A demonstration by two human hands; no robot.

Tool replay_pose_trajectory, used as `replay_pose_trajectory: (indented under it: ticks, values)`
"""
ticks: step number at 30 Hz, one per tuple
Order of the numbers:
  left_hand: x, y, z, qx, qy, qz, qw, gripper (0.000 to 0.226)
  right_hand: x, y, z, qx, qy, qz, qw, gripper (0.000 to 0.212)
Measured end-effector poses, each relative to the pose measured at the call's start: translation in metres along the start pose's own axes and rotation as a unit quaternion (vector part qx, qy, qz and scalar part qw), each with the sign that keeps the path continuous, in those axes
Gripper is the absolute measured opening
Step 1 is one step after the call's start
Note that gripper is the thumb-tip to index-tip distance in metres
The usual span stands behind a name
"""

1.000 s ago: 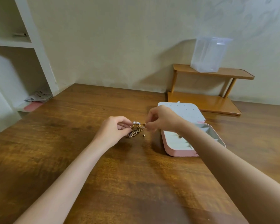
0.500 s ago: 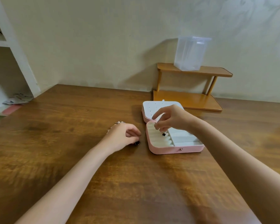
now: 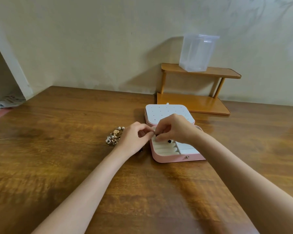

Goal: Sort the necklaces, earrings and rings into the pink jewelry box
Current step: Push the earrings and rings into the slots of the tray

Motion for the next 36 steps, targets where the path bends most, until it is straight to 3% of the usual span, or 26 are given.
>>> replay_pose_trajectory:
  ticks: [4, 12, 27, 32, 36]
  values:
    - [0.000, 0.000, 0.000, 0.018, 0.028, 0.004, 0.999, 0.010, -0.006, -0.010, 0.013, -0.038, 0.041, 0.026, 0.998, 0.006]
    - [0.001, -0.003, -0.008, 0.061, 0.027, 0.024, 0.997, 0.017, -0.011, 0.004, -0.006, 0.064, -0.005, 0.033, 0.997, 0.013]
    - [0.000, -0.001, -0.010, 0.082, 0.009, 0.009, 0.997, 0.017, -0.012, 0.006, 0.004, 0.025, -0.015, 0.021, 0.999, 0.004]
    - [0.001, 0.000, -0.011, 0.110, -0.037, -0.003, 0.993, 0.015, -0.001, -0.032, 0.010, 0.000, -0.008, 0.084, 0.996, 0.010]
    - [0.002, 0.004, -0.002, 0.045, -0.030, -0.008, 0.999, 0.010, 0.009, -0.038, 0.015, 0.047, 0.017, 0.016, 0.999, 0.008]
Point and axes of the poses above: each hand's wrist, its own x-axis away from the middle knuckle, its own y-axis out of the palm, z = x × y, the point moved 8 cm from there along -x, towards the middle knuckle, and after that the axes turned 9 degrees about -z, right-handed, at the moved point
